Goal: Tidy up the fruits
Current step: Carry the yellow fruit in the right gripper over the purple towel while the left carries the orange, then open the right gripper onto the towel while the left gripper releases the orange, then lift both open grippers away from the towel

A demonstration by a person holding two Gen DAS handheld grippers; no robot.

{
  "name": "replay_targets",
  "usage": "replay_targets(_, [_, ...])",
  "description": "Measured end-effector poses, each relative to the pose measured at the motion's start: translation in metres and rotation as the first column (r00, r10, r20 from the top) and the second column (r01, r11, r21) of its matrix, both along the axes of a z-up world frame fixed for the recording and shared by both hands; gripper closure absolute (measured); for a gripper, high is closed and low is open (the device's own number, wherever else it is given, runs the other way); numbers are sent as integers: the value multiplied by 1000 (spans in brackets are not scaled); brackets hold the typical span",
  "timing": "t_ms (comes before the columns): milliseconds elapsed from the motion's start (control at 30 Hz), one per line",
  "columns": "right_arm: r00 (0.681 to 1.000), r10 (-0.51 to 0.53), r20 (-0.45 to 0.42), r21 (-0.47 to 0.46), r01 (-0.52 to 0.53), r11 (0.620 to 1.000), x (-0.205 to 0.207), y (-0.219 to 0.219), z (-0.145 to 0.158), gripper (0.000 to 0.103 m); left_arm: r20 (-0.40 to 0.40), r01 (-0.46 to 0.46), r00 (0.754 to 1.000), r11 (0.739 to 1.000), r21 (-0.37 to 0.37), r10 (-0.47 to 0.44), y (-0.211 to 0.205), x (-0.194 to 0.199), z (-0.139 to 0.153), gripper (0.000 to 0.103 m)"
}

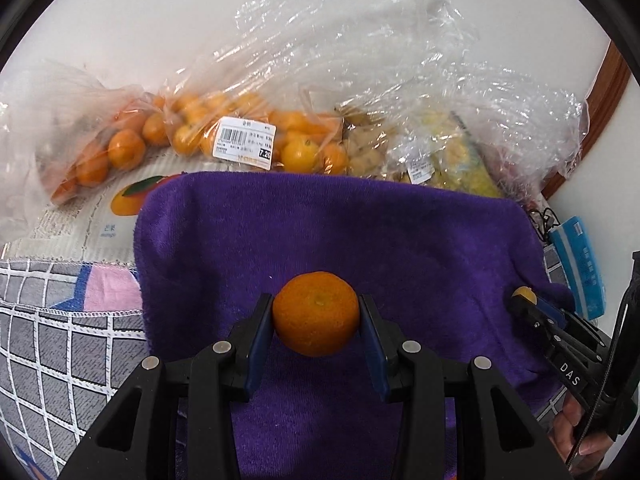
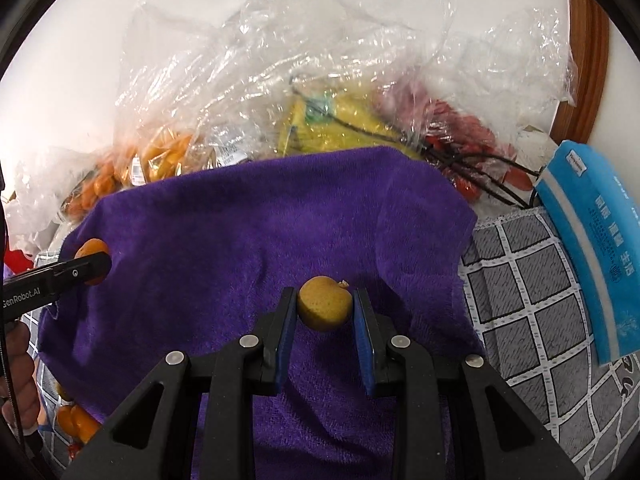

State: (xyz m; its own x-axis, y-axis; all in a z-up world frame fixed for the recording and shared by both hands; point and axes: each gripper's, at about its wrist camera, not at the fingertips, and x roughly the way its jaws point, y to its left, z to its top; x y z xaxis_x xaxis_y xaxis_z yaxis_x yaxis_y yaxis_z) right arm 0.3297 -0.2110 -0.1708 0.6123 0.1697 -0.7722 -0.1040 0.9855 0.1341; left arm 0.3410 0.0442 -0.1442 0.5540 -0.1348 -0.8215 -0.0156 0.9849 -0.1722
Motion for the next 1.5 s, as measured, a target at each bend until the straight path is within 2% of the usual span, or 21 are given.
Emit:
replay_targets(333, [1000,3,3,-10,-3,1000,1,2,-2,74,-22,-3,1000,1000,6,3,-2,5,-11,63])
replay_targets(400, [1000,11,-1,-8,-11,1000,2,3,-1,71,-31,-5,1000,1000,9,6,-2,5,-13,63])
replay_targets(533, [1000,22,2,4,-22,1000,0,6,4,53,-44,-10,999,1000,16,10,-1,6,-15,63])
replay_targets(600, [1000,23,16,1,-23,1000,-4,8,9,49,-41,-19,999,1000,9,19,2,3,-13,63])
replay_targets(633, [1000,21,23,-2,-21,1000,-6,9,12,47,-39,-24,999,1000,8,24,3,2,-11,58])
replay_targets(700, [999,17,30,-3,-17,1000,-10,10,18,43,-28,-35,999,999,10,35,6,-3,-4,45])
replay_targets(733, [999,12,35,-1,-12,1000,-12,10,22,42,-20,-39,999,999,11,40,6,-5,0,43])
replay_targets(1033, [994,-55,93,27,53,998,-53,-3,61,42,70,-62,996,998,19,61,8,-44,46,43])
replay_targets(1300, [978,-151,141,-1,152,988,-104,-18,95,42,171,-75,982,997,-5,75,9,-104,87,43])
replay_targets(1500, [979,-142,143,19,141,990,-148,-22,108,42,219,-78,973,997,7,75,6,-154,105,44])
